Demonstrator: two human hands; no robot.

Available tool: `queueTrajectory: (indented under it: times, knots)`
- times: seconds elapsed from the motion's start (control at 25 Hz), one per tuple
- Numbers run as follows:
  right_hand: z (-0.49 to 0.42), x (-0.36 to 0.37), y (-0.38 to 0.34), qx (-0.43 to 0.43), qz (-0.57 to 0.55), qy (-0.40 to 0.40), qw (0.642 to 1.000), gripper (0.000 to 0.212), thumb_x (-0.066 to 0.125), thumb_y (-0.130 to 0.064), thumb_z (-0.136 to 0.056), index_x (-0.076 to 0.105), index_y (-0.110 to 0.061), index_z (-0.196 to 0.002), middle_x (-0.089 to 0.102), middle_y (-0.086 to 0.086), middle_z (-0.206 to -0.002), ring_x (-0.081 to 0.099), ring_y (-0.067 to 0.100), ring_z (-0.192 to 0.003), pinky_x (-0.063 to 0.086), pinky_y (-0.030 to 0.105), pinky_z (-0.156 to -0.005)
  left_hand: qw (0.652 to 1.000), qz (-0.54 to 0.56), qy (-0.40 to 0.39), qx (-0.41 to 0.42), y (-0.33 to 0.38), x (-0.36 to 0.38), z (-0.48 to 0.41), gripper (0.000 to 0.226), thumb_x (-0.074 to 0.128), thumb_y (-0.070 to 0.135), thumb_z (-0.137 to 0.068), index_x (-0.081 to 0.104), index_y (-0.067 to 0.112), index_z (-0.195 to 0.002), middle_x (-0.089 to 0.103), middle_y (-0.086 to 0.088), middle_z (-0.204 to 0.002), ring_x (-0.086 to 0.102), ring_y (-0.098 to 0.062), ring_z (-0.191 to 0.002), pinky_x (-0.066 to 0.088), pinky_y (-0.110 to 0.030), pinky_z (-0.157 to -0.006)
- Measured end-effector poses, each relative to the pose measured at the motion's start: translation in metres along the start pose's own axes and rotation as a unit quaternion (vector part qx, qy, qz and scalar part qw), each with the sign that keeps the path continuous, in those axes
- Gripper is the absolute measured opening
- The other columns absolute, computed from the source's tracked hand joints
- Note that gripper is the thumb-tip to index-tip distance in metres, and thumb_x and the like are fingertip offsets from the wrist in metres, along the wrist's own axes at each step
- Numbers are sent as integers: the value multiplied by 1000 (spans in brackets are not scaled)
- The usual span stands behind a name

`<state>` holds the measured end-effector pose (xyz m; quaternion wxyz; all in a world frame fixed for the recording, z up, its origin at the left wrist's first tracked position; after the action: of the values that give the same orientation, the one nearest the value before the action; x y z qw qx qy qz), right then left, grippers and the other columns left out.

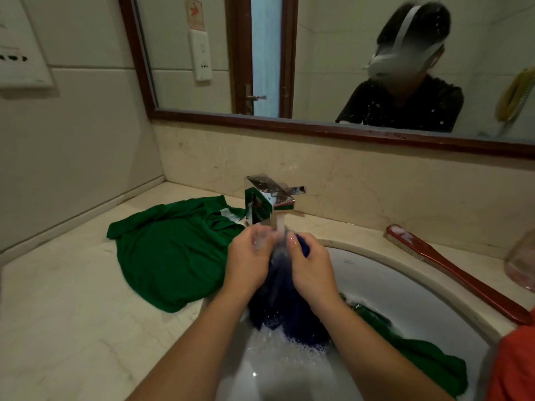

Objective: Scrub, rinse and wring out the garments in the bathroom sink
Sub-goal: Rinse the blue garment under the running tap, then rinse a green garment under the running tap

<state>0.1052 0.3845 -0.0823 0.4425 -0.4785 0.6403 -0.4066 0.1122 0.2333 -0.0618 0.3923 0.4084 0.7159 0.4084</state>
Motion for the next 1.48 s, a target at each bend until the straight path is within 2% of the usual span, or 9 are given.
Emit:
queueTrajectory:
  times: [0.2,0.36,0.52,0.64,0.76,0.92,1.12,1.28,1.48]
  knots:
    - [9,-4,-4,23,55,-53,997,17,54,-36,-105,70,-31,-102,72,-14,-90,66,-3,-84,52,16,-72,999,-31,7,13,2,-11,8,7,70,20,-95,75,18,-99,72,17,-93,65,4,-90,51,-14,-82]
    - [11,-24,-39,-9,161,-83,983,17,56,-33,-104,71,-31,-113,67,-23,-96,60,-6,-82,39,0,-75,988,-123,-17,90,33,-30,5,7,71,21,-93,75,19,-99,67,22,-95,63,6,-91,46,-9,-84]
    - [11,-38,-94,-42,219,-125,967,21,57,-34,-102,72,-29,-117,67,-23,-101,60,-3,-92,42,7,-83,969,-159,-30,188,89,-55,2,19,65,29,-96,75,14,-101,72,6,-97,67,-6,-88,54,-21,-82]
    - [1,-38,-158,-51,205,-137,968,18,58,-35,-102,70,-31,-115,60,-35,-99,57,-12,-91,40,2,-81,966,-145,-44,211,143,-83,-17,21,66,29,-97,75,11,-101,73,2,-97,69,-10,-88,56,-25,-81]
    - [-24,-13,-226,-50,192,-171,965,13,55,-37,-103,66,-37,-110,61,-30,-94,56,-18,-89,41,4,-76,968,-158,-28,194,189,-131,-53,20,68,28,-96,75,10,-101,73,2,-97,67,-8,-88,52,-19,-84]
    - [-70,48,-275,-71,191,-208,957,20,53,-35,-106,71,-25,-108,66,-16,-95,58,-6,-83,41,11,-71,970,-206,-20,126,202,-188,-103,14,72,25,-93,75,13,-100,72,7,-96,62,-3,-89,43,-6,-82]
    - [-129,140,-240,9,212,-227,950,28,58,-45,-102,67,-22,-116,67,-4,-106,63,19,-99,53,38,-83,950,-307,-62,-13,124,-223,-167,19,64,40,-97,70,26,-107,70,12,-103,63,-11,-96,51,-30,-82]
    - [-139,164,-198,89,214,-177,957,38,61,-36,-102,59,-15,-134,64,0,-107,62,21,-104,44,28,-84,930,-340,-92,-107,56,-215,-174,40,62,47,-97,61,25,-130,62,3,-130,59,-20,-116,49,-36,-91]
    - [-83,97,-175,57,194,-112,973,24,59,-26,-103,68,-14,-122,72,0,-103,64,10,-89,47,24,-79,951,-273,-144,-26,54,-149,-122,36,55,46,-101,64,21,-125,65,3,-121,62,-18,-107,53,-40,-92]
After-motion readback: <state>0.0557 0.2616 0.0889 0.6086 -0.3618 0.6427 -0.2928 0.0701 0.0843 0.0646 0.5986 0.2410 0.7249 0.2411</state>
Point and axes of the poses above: each hand's wrist, its own z-axis away from the middle knuckle, its own x-axis out of the palm, y = z × x, the point moved 7 cm from there along -z, towards the middle knuckle
